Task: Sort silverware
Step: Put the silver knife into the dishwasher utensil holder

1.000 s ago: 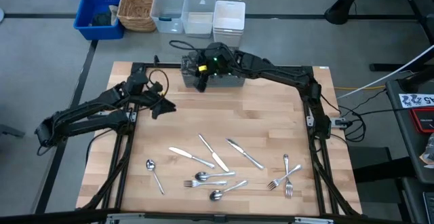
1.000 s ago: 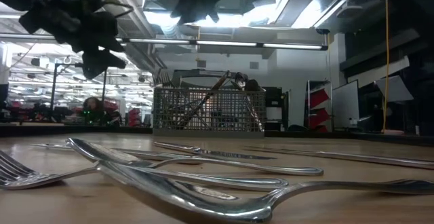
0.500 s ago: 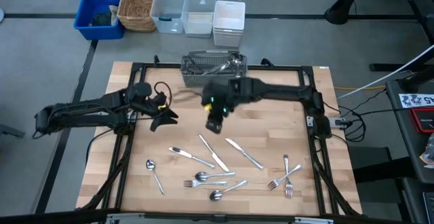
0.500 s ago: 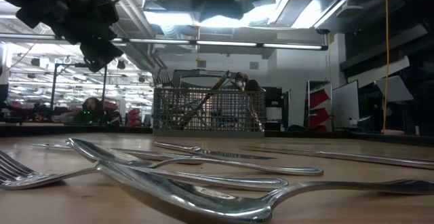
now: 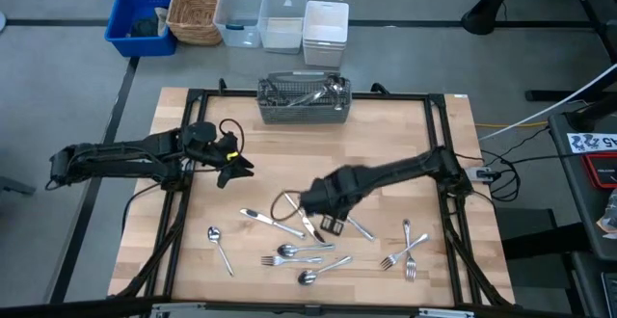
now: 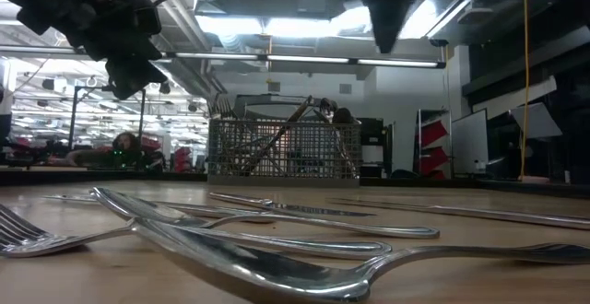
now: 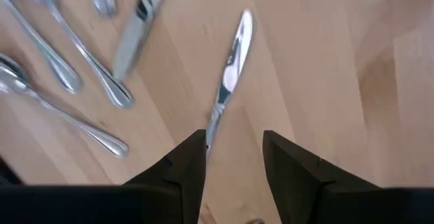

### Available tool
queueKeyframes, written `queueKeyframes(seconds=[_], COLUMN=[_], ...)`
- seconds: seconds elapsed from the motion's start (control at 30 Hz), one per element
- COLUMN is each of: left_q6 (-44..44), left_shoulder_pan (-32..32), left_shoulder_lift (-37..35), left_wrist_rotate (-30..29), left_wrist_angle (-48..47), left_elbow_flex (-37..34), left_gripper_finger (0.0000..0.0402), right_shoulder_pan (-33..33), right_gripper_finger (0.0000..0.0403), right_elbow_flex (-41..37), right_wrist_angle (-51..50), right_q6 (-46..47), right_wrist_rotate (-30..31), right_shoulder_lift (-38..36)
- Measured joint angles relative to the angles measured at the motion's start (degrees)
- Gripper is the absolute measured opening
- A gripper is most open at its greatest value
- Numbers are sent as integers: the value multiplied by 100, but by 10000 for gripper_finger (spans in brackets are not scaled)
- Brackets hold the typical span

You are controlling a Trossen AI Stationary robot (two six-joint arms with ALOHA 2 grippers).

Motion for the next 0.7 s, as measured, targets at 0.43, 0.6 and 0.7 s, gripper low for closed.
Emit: queueKeyframes(seconds=[0.43, 0.6, 0.7], left_q6=[104, 46, 46], left_shoulder_pan=[-19, -19, -19], left_shoulder_lift=[9, 9, 9], left_wrist_rotate=[-169, -173, -170], left_wrist_angle=[-88, -92, -101], left_elbow_flex=[0, 0, 0], left_gripper_finger=[153, 153, 153], right_shoulder_pan=[91, -45, -123], right_gripper_finger=[147, 147, 147], right_elbow_flex=[-2350, -3021, -3149], right_wrist_angle=[1173, 2392, 2458], right_q6=[-70, -276, -278], right_wrist_rotate=[-681, -1195, -1222], right_shoulder_lift=[2, 4, 4])
